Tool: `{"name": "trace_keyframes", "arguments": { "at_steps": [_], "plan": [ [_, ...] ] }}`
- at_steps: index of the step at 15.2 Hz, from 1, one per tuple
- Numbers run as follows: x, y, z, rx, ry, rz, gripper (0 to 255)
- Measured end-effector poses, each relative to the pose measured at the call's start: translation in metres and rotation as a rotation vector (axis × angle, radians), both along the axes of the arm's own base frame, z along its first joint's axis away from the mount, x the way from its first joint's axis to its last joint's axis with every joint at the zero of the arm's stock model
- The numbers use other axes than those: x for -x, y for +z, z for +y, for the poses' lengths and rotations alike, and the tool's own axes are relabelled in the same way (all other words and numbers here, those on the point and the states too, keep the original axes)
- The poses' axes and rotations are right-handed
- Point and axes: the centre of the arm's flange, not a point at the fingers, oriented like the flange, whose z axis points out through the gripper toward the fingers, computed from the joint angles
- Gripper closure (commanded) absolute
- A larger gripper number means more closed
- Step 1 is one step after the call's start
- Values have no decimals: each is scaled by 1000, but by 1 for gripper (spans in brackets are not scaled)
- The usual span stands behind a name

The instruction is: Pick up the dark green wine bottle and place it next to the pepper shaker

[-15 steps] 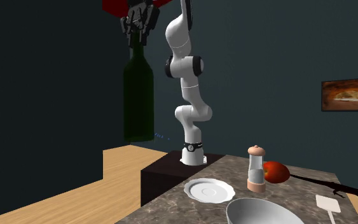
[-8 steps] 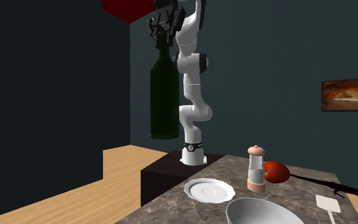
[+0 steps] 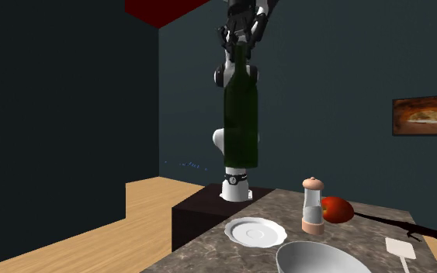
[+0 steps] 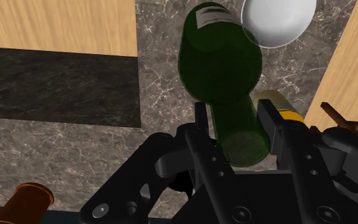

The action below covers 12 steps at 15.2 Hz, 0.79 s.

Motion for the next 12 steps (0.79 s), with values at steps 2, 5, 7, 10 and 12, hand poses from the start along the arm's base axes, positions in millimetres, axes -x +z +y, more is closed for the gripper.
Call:
{"name": "trace_keyframes", "arguments": {
  "at_steps": [2, 5, 7, 10, 12],
  "plan": [
    [16, -1, 22, 0, 0, 0, 255],
    [38, 1, 56, 0, 0, 0, 255],
    [51, -1, 77, 0, 0, 0, 255],
    [72, -2, 111, 0, 0, 1, 255],
    [85, 0, 134, 0, 0, 0, 255]
  ]
}}
